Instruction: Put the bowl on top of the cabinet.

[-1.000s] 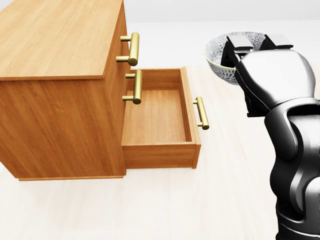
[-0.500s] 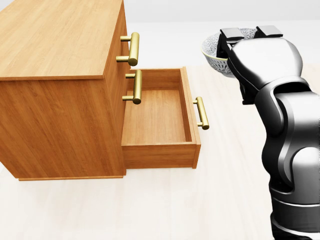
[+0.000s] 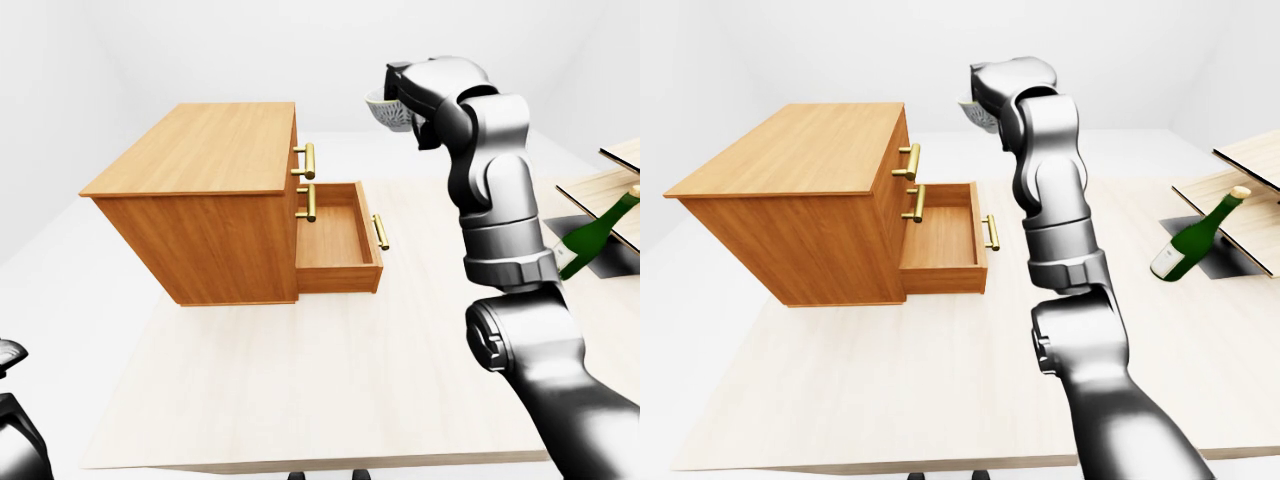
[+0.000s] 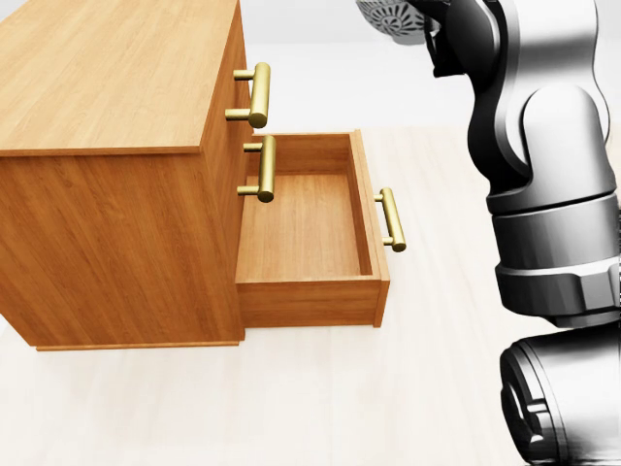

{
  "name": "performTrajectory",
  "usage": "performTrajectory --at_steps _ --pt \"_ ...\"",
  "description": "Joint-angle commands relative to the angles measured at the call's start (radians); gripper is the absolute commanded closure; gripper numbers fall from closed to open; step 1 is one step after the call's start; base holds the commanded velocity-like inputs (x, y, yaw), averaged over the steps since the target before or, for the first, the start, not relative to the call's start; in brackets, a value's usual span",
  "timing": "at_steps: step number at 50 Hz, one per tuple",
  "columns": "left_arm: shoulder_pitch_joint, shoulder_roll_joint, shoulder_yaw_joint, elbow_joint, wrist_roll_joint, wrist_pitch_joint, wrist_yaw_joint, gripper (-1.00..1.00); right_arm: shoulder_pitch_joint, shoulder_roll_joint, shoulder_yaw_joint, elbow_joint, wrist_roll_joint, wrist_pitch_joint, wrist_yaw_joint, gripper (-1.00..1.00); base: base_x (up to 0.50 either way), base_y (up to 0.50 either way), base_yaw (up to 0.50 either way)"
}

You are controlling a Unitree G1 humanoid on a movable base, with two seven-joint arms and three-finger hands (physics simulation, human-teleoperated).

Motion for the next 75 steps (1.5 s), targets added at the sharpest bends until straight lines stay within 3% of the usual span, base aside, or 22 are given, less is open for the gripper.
performTrajectory --at_steps 1,7,15,26,36,50,75 --pt "-0.006 -0.002 -0.006 0.009 0.014 0.0 -0.005 -1.0 -0.311 0.018 0.026 0.396 0.026 0.0 0.0 1.0 0.0 0.0 0.0" --pt "-0.007 -0.008 -0.02 0.016 0.035 0.0 -0.011 -1.0 -0.449 0.046 0.044 0.582 0.081 0.0 0.0 1.0 0.0 0.0 0.0" --pt "-0.011 -0.006 -0.015 0.021 0.034 0.0 -0.012 -1.0 -0.597 0.079 0.087 0.765 0.054 -0.004 0.0 1.0 0.0 0.0 0.0" --pt "-0.014 -0.007 -0.019 0.024 0.041 0.0 -0.011 -1.0 -0.693 0.131 0.092 0.84 0.055 -0.071 0.0 1.0 0.0 0.0 0.0" --pt "-0.01 -0.024 -0.043 0.032 0.077 0.0 -0.031 -1.0 -0.713 0.214 0.084 0.83 0.113 -0.174 0.0 1.0 0.0 0.0 0.0" --pt "-0.015 -0.019 -0.035 0.028 0.062 0.0 -0.02 -1.0 -0.718 0.279 0.081 0.79 0.228 -0.175 0.0 1.0 0.0 0.0 0.0" --pt "-0.011 -0.031 -0.053 0.033 0.09 0.0 -0.035 -1.0 -0.662 0.252 0.07 0.782 0.366 -0.175 0.0 1.0 0.0 0.0 0.0"
